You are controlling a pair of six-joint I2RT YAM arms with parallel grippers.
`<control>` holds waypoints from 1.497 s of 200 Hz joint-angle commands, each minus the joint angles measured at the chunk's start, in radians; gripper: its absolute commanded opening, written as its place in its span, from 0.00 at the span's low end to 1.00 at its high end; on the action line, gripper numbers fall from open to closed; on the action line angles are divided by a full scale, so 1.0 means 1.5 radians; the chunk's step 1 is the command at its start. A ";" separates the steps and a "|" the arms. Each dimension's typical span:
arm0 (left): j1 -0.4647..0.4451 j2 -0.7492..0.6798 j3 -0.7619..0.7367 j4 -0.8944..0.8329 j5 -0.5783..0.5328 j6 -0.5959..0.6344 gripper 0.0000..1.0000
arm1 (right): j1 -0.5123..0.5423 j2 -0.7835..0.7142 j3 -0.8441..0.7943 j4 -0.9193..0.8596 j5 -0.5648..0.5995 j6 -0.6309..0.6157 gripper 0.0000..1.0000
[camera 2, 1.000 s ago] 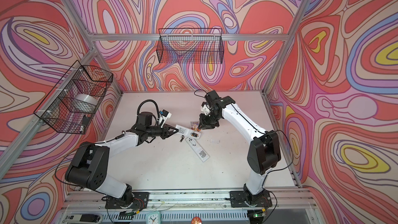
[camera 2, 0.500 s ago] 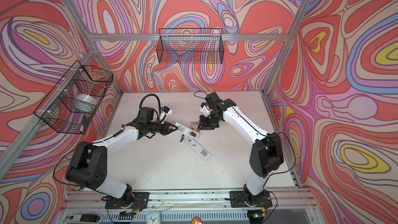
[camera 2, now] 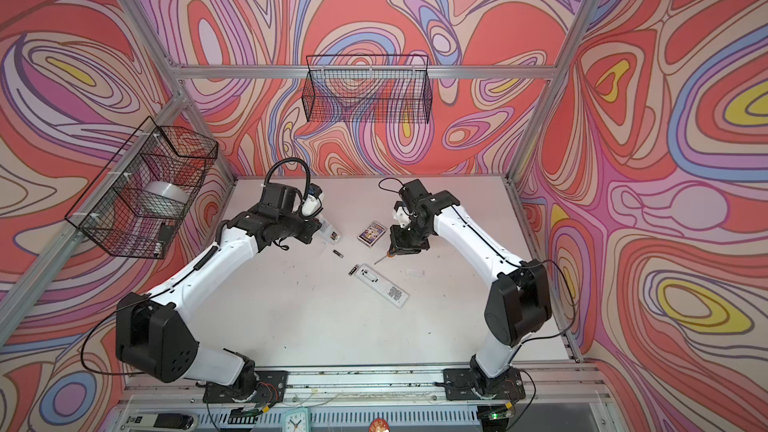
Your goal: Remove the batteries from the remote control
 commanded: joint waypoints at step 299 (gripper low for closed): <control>0.159 -0.069 -0.208 0.113 0.391 -0.545 0.00 | 0.009 0.020 0.028 0.113 -0.075 0.085 0.06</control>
